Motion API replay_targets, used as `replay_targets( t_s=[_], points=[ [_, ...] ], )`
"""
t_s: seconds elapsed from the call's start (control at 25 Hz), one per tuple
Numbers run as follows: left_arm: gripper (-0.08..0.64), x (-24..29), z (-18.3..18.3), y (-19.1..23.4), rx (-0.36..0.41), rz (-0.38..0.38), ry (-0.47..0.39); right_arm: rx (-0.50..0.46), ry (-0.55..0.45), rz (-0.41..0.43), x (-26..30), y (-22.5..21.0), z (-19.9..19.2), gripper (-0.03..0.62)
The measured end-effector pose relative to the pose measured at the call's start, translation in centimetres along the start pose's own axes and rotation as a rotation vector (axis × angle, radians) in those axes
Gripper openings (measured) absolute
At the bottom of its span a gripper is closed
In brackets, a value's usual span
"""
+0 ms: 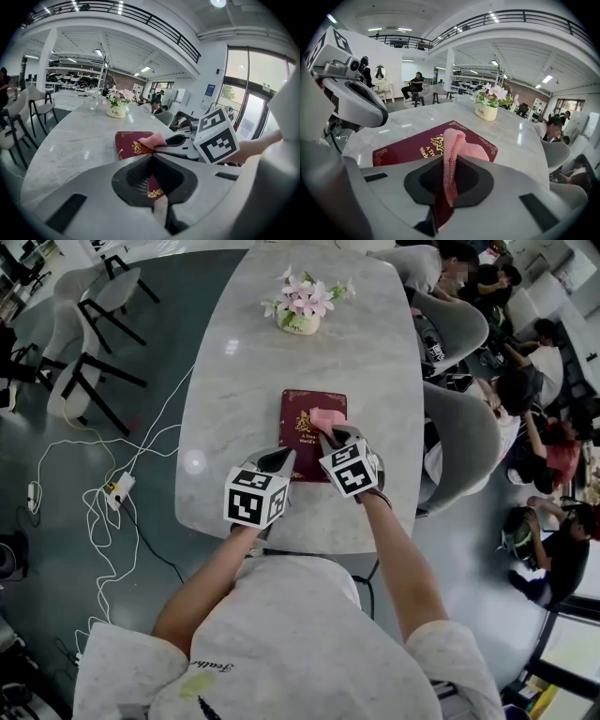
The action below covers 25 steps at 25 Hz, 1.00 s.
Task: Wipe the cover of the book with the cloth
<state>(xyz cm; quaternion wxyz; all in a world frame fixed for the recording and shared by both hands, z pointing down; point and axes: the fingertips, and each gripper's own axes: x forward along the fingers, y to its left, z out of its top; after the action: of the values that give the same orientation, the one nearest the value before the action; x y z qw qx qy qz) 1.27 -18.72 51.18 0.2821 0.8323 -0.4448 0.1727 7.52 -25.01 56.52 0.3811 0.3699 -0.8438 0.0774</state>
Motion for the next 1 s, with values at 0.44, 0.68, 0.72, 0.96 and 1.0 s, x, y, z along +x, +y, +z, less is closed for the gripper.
replay_targets(
  t_s=[0.44,0.68,0.72,0.96,1.0],
  points=[
    [0.008,-0.4,-0.4,0.1,0.001,-0.010,-0.001,0.007,0.007,-0.007,-0.5,1.1,-0.4,0.020],
    [0.008,-0.6,-0.6,-0.2,0.007,-0.021,0.001,0.017,0.010,-0.014,-0.9,1.6,-0.8,0.020],
    [0.008,-0.6,-0.7,-0.3,0.009,-0.023,0.001,0.018,0.011,-0.014,-1.0,1.7,-0.8,0.020],
    [0.008,-0.8,-0.8,-0.6,0.013,-0.034,0.002,0.022,0.016,-0.020,-1.5,2.1,-1.1,0.020],
    [0.008,-0.9,-0.9,-0.6,0.013,-0.035,0.002,0.023,0.018,-0.021,-1.5,2.2,-1.1,0.020]
  ],
)
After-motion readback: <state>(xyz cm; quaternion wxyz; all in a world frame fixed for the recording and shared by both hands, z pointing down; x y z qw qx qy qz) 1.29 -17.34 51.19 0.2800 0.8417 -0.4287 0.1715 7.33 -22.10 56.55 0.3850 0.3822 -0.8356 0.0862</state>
